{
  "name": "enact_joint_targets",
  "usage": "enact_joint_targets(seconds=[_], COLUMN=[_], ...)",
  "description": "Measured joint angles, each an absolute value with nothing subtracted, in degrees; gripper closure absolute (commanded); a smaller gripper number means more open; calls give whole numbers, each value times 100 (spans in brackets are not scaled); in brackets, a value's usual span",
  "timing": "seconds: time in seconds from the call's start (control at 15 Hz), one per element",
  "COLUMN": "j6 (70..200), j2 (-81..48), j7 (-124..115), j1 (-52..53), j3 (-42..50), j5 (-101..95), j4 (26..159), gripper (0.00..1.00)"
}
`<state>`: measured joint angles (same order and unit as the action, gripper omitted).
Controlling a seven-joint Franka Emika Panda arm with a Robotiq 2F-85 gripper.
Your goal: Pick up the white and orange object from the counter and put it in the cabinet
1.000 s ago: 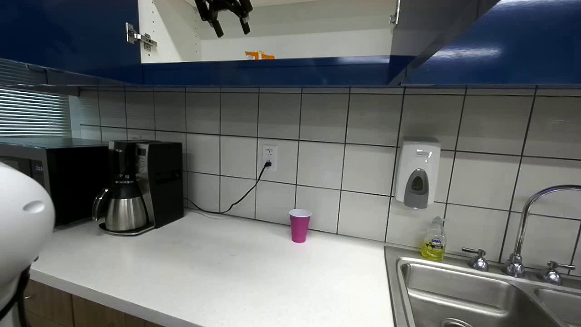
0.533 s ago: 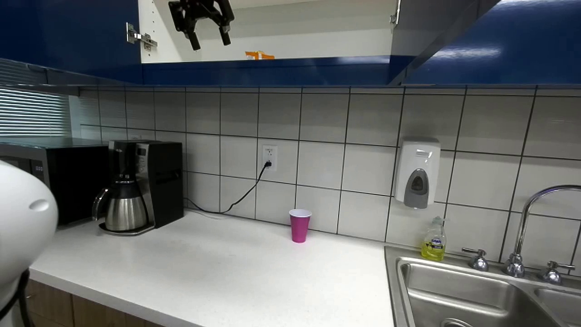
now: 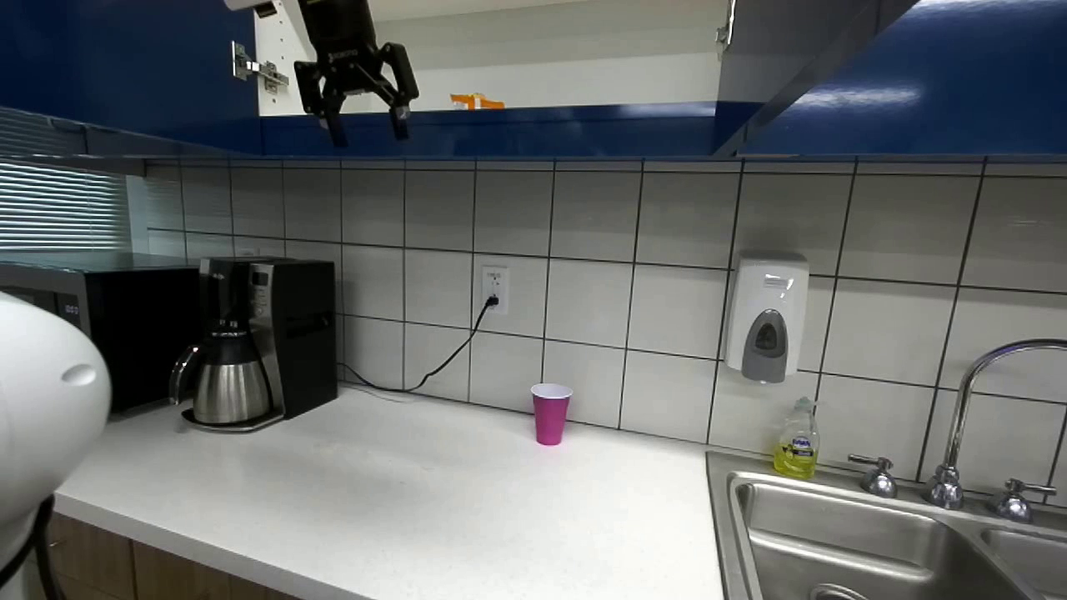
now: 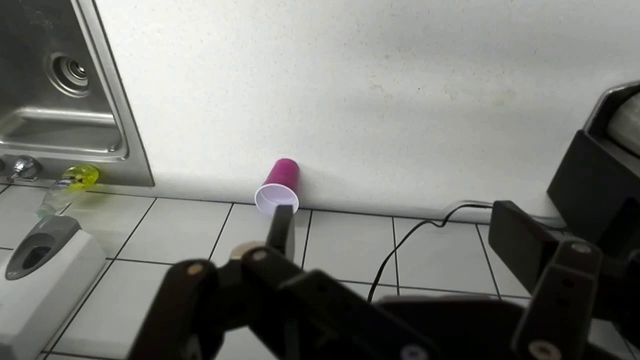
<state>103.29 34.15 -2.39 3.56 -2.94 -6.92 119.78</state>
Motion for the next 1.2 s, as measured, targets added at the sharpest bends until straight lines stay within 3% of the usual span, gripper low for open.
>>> enact_joint_targets(seconds=[1.2], j6=[11173], j2=[3564], j7=[-123], j1=[382], j3=[-158], j5=[-297], j4=[14148], gripper=[0])
